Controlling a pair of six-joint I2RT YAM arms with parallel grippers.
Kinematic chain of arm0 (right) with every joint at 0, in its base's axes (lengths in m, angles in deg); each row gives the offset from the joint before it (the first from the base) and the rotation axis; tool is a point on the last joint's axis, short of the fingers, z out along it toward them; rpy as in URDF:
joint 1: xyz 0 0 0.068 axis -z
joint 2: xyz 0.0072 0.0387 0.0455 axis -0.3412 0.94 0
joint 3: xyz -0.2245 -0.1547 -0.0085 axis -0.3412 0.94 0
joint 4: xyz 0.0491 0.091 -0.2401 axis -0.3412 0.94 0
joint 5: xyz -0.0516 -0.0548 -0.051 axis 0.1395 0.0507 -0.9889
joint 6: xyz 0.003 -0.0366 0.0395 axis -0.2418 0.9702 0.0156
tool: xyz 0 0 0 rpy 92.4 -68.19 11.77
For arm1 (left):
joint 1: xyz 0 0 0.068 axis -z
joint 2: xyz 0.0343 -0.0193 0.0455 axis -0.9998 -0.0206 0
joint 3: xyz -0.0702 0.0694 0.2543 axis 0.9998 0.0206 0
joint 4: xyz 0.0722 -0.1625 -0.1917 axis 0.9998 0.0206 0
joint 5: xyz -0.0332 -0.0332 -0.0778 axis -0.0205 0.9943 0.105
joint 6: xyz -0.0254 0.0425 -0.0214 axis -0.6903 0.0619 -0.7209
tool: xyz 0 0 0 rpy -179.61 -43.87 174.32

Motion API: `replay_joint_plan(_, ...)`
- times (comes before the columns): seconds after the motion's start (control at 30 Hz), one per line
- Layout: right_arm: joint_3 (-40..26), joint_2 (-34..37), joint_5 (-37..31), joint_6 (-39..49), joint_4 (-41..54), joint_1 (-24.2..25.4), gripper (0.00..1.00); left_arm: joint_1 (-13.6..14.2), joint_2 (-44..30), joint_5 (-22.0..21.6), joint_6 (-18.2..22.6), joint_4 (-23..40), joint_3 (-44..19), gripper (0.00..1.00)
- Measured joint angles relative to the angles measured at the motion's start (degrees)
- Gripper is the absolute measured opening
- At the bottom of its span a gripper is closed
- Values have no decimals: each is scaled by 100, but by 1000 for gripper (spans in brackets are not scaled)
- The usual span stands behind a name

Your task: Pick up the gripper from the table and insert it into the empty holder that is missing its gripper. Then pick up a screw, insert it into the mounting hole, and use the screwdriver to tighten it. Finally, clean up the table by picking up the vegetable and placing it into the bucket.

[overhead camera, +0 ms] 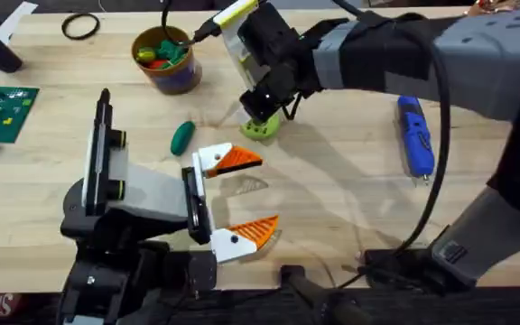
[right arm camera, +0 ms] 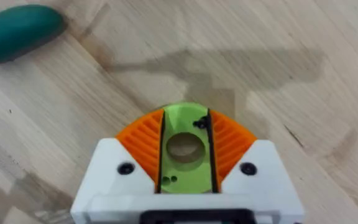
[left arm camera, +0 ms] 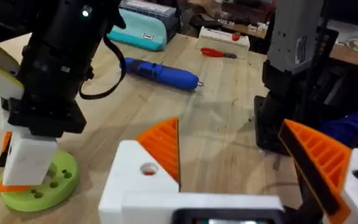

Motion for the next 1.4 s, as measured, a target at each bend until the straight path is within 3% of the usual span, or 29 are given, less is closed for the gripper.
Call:
replay_joint_plan(0.13, 0, 0, 0, 0, 4, 24, 387, 0, 0, 0, 0, 0, 0, 986)
replay_joint_plan(0.37, 0, 0, 0, 0, 43, 138, 262, 0, 0, 0, 0, 0, 0, 986)
replay_joint_plan(0.7, 0, 0, 0, 6, 70, 251, 12, 0, 0, 0, 0, 0, 0, 986)
replay_joint_plan(1.23, 0, -35, 2, -2, 125, 251, 5, 0, 0, 0, 0, 0, 0, 986)
replay_joint_plan(1.4, 2, -508, 0, -2, 423, 251, 4, 0, 0, 0, 0, 0, 0, 986)
